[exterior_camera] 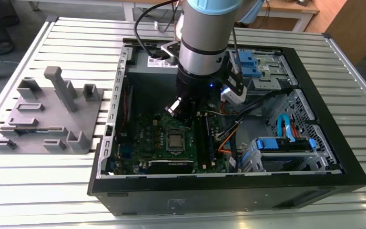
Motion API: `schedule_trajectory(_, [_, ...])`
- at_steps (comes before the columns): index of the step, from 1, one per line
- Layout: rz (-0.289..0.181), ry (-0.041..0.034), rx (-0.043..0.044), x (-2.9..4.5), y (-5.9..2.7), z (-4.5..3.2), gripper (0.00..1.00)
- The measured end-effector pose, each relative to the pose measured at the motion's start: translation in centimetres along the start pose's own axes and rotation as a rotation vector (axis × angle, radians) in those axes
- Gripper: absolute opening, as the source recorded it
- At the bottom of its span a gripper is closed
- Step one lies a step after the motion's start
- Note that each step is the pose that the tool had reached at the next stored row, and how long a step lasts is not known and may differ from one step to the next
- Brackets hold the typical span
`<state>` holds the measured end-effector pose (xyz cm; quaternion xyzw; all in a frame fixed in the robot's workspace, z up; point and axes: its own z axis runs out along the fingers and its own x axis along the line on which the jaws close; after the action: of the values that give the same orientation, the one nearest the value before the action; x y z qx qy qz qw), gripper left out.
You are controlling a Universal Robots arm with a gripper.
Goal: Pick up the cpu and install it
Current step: 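Install the first cpu locking lever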
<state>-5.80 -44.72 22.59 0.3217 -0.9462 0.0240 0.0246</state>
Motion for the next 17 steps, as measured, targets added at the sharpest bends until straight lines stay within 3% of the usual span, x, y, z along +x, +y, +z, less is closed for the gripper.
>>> schedule_trajectory(6, [0.001, 0.0000, -0.0001, 0.01, -0.01, 0.00, 0.11])
schedule_trajectory(17, [0.003, 0.0000, -0.0002, 0.60, -0.79, 0.13, 0.11])
